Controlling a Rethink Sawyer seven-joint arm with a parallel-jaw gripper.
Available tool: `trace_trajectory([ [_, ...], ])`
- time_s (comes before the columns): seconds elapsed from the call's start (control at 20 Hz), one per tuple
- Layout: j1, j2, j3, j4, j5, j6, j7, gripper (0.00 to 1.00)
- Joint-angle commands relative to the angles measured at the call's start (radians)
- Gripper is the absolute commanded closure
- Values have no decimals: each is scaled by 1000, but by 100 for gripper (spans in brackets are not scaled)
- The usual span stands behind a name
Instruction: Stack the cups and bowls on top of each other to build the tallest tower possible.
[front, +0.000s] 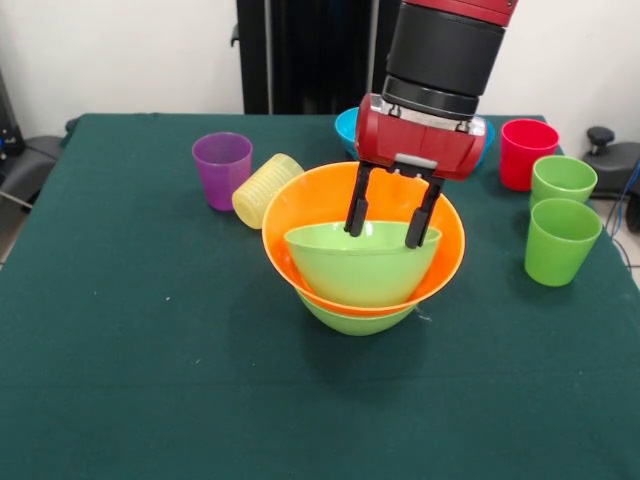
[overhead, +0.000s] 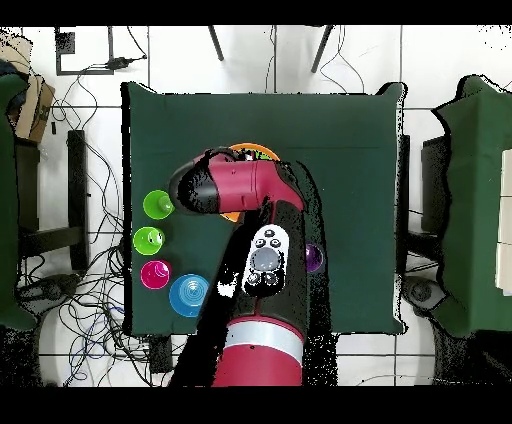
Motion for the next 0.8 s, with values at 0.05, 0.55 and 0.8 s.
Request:
trace_trajectory([
  [0.05, -25, 41, 77, 100, 14, -77, 155, 0],
  [0.55, -29, 95, 101, 60, 36, -126, 148, 0],
  [0.8, -25, 85, 99, 66, 42, -126, 143, 0],
])
